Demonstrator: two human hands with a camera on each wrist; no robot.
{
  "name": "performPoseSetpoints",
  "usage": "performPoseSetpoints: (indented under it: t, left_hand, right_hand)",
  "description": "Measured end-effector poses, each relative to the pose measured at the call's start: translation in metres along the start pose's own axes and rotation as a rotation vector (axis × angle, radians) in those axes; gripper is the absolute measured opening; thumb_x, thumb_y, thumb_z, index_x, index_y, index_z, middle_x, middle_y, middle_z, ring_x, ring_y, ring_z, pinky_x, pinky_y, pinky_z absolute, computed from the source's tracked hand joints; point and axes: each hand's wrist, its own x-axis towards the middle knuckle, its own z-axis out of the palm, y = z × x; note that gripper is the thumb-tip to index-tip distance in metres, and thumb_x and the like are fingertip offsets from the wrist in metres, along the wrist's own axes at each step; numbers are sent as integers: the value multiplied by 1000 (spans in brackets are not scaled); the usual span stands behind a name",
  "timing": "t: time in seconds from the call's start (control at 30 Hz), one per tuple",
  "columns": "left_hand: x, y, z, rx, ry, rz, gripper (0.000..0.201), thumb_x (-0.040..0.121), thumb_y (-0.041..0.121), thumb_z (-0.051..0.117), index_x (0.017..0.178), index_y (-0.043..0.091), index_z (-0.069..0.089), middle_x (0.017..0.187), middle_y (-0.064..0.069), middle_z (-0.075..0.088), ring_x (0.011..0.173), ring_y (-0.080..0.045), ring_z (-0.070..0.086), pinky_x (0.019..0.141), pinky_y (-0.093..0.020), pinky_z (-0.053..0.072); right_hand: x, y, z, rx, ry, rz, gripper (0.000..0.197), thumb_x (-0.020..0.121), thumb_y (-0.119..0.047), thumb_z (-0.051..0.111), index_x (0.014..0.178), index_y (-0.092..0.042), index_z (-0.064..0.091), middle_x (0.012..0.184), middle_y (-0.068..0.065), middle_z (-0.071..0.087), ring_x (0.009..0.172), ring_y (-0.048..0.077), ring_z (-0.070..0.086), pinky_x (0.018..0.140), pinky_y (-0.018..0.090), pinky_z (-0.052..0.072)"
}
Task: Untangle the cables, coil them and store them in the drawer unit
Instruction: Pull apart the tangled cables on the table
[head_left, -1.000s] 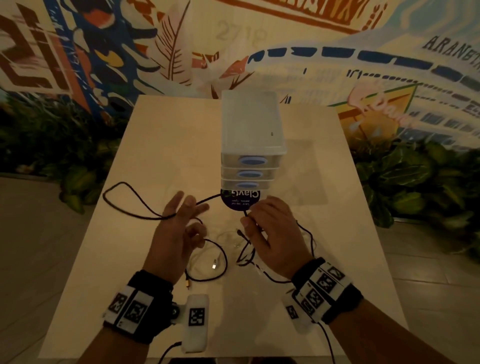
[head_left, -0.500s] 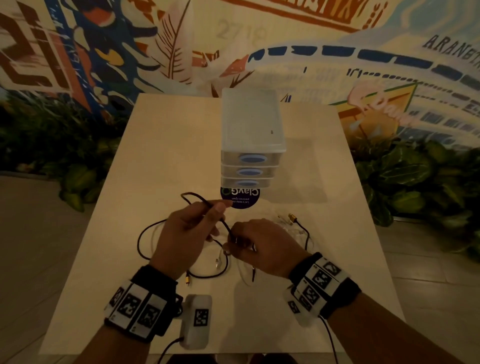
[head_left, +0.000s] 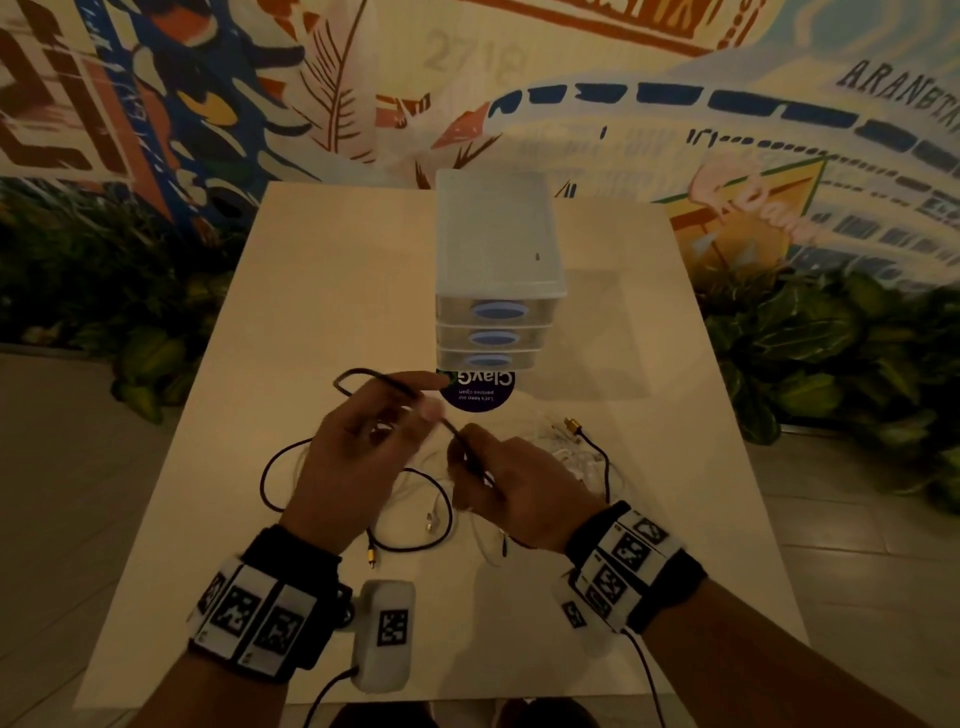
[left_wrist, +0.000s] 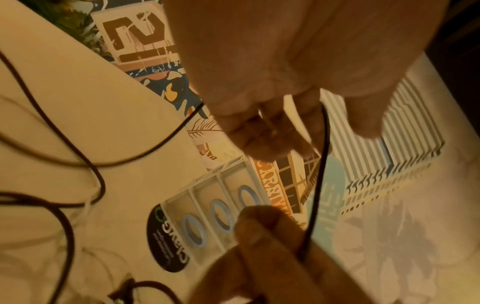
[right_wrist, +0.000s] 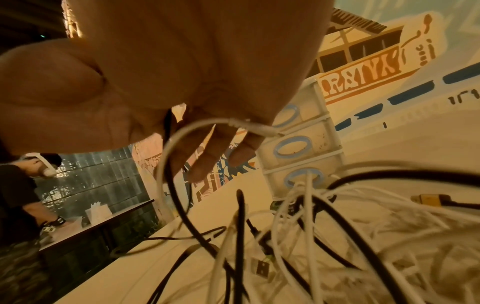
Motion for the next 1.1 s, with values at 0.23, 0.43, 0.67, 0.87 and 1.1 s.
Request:
performPoseSetpoints:
  t: [0.23, 0.43, 0.67, 0.87, 1.1]
  left_hand:
    - [0, -9, 5, 209, -72, 20, 17, 84, 36, 72, 98, 28, 80, 101, 4, 70, 87, -17, 70, 78, -31, 58]
    - [7, 19, -3, -100, 156, 109, 13, 90, 26, 65, 93, 28, 77, 88, 1, 77, 71, -16, 67, 73, -27, 58]
    - [19, 33, -33, -215, 288, 201, 10, 98, 29, 58, 94, 27, 68, 92, 6, 71, 69, -13, 62, 70, -29, 55]
    - [19, 19, -36, -245, 153, 79, 54, 82, 68, 66, 107, 21, 60, 87, 1, 73, 75, -18, 67, 70, -30, 56]
    - [2, -3, 6, 182, -184, -88, 50, 79, 52, 79, 122, 41, 57, 97, 4, 70, 77, -12, 68, 70, -34, 57]
  right_hand:
    - [4, -10, -2, -5, 52, -39, 43, 96, -52, 40, 99, -15, 62, 85, 5, 67, 77, 21, 61, 72, 43, 51]
    - [1, 17, 10, -44, 113, -36, 37, 97, -51, 52, 97, -19, 70, 84, 0, 66, 81, 19, 58, 80, 43, 50]
    - [-13, 34, 6, -62, 8, 56, 54, 96, -64, 36, 95, -24, 73, 82, -13, 56, 85, 10, 49, 80, 30, 40]
    - [-9, 34, -6, -82, 120, -32, 40, 102, -53, 41, 91, -31, 72, 74, -15, 63, 76, 6, 53, 77, 34, 45]
    - [-1, 21, -12, -182, 132, -137, 28, 102, -40, 46, 91, -30, 69, 67, -11, 66, 68, 7, 56, 71, 26, 32]
